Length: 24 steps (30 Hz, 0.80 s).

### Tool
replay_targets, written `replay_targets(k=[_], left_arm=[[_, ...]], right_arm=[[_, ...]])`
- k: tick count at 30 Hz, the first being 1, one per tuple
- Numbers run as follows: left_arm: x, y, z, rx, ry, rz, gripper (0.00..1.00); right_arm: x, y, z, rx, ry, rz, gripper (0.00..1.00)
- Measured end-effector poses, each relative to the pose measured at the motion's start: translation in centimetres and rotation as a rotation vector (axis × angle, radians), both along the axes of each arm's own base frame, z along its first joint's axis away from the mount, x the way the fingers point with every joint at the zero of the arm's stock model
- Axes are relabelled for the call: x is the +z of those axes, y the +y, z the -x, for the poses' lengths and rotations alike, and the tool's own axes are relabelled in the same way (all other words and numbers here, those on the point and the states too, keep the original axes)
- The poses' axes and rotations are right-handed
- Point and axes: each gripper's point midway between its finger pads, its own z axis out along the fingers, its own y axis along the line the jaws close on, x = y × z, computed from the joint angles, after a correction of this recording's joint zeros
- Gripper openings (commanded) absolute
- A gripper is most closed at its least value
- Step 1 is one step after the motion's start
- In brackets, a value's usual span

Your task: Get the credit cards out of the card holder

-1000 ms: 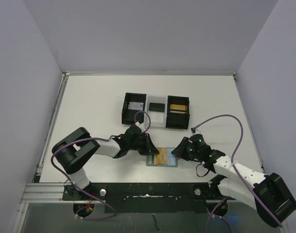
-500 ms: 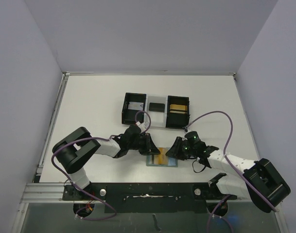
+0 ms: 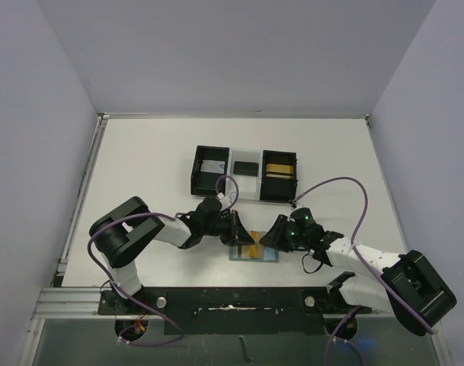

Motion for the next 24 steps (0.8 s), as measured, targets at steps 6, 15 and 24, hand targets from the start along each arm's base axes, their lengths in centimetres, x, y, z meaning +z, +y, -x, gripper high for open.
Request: replay_targets(k=[6, 15, 24], left_arm=[[-0.6, 0.4, -0.1, 0.004, -0.005, -0.031, 0.00], [1.4, 2.1, -1.1, 0.031, -0.089, -0.072, 0.00], [1.6, 4.3, -1.3, 0.054, -0.120, -0.159, 0.00]], right_arm=[[0.1, -0.6, -0.1, -0.022, -0.010, 0.023, 0.31], [0.6, -2.5, 0.0, -0.060, -0.022, 0.093, 0.31], [2.8, -1.8, -1.1, -0.043, -0.061, 0.088, 0.31]])
